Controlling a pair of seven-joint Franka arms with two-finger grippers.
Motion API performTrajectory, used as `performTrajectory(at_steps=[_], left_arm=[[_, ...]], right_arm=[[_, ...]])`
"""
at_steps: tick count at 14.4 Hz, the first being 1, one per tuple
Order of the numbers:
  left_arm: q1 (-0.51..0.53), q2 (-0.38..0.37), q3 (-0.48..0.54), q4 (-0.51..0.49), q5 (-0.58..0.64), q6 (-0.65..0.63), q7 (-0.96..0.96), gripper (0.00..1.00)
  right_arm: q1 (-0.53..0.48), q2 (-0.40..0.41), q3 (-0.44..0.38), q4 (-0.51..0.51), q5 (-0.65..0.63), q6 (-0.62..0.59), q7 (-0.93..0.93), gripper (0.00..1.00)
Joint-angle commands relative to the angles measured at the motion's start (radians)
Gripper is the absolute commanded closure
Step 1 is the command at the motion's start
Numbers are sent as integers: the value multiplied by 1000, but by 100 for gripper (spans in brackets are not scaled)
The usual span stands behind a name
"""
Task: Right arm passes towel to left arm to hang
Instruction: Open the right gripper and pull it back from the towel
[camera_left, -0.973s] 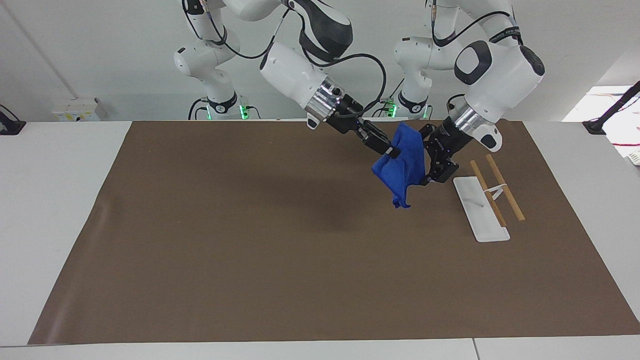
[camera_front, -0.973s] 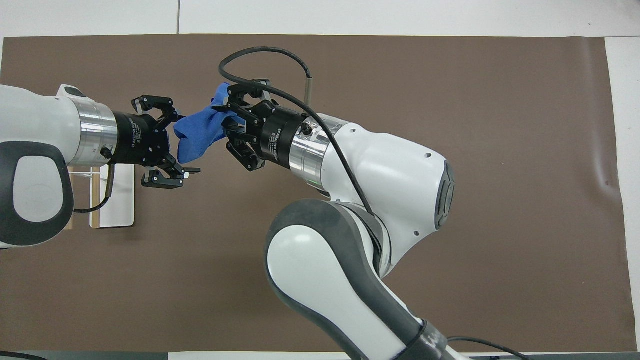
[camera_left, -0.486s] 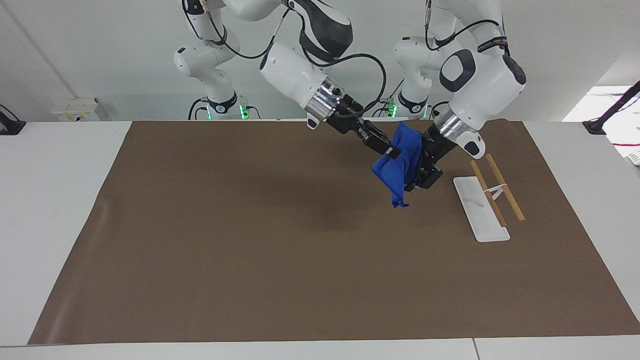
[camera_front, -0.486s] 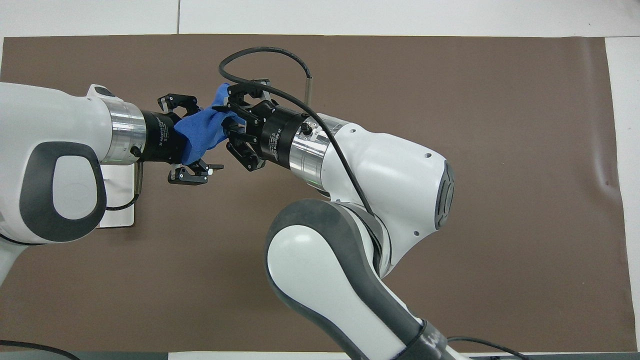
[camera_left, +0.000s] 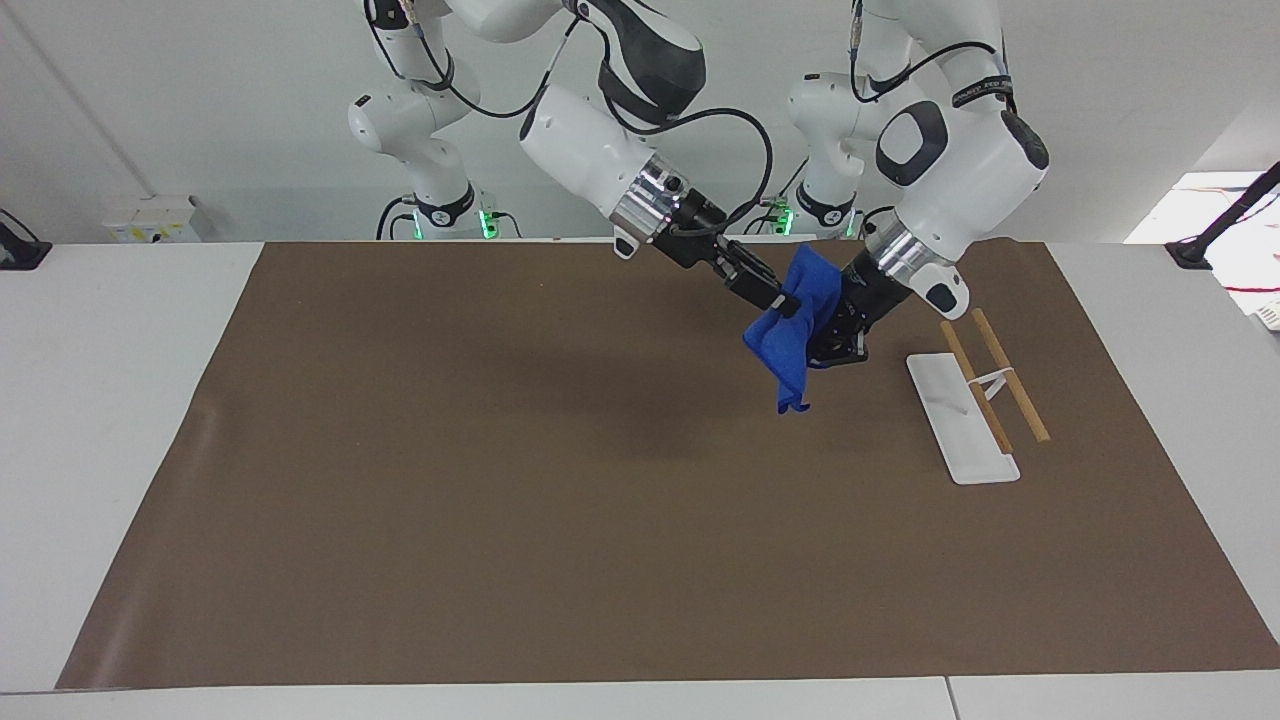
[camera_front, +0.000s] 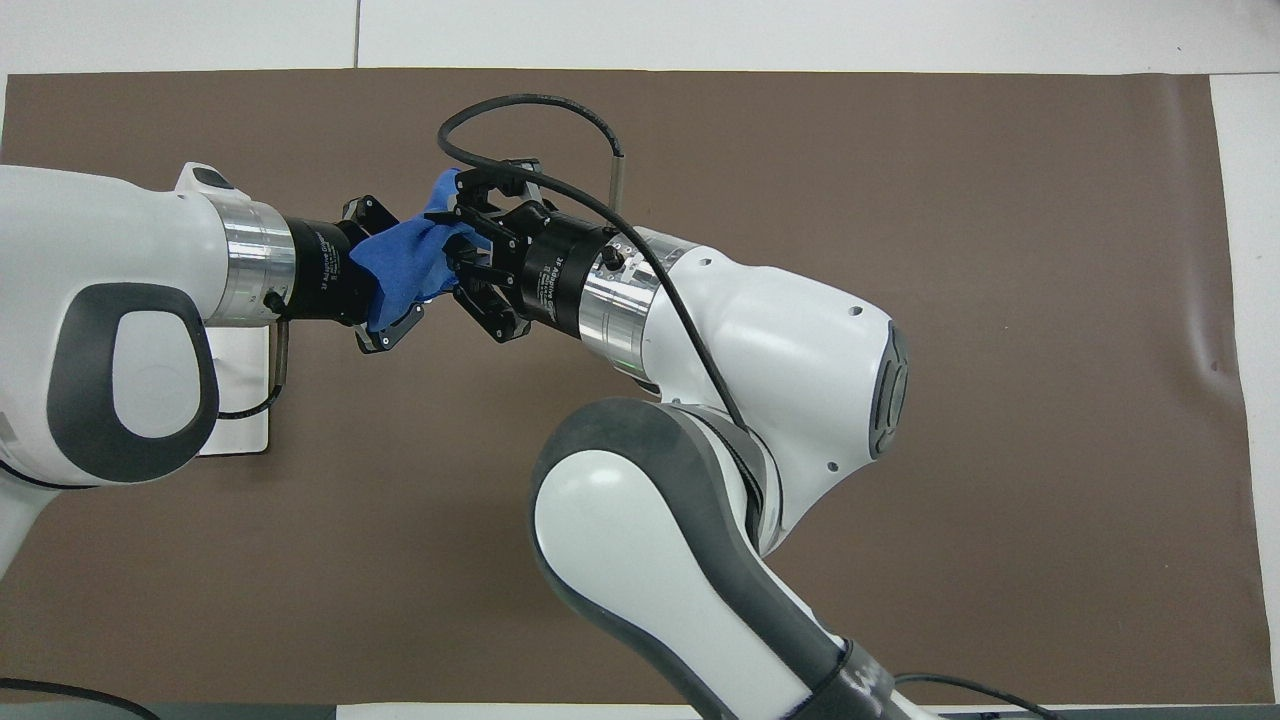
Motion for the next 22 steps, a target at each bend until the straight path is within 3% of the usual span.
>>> performTrajectory(at_steps=[1, 6, 7, 8, 9, 12, 14, 16, 22], left_arm=[[-6, 0, 9, 5, -8, 6, 24, 100], [5, -22, 18, 17, 14, -28, 56, 100], [6, -26, 18, 22, 50, -36, 58, 100], [9, -31, 18, 25, 84, -36, 58, 100], [11, -34, 18, 27, 119, -36, 56, 100], [9, -43, 17, 24, 333, -45, 53, 100], [9, -54, 18, 24, 455, -63, 52, 100], [12, -68, 18, 19, 535, -96, 53, 100], [90, -126, 17, -90, 748, -73, 50, 100]], right_arm=[[1, -1, 4, -7, 11, 22, -7, 100], [0, 0, 3, -7, 7, 22, -33, 100], [0, -1, 3, -10, 6, 22, -88, 73], [-2, -3, 3, -16, 4, 20, -154, 9], [-5, -3, 1, -27, 3, 22, -214, 0], [-37, -3, -8, -33, -8, 22, -343, 0], [-57, -12, -8, -95, -104, 47, -473, 0], [-97, -49, -10, -198, -186, 58, -660, 0], [-264, -107, -10, -352, -206, 3, -993, 0]])
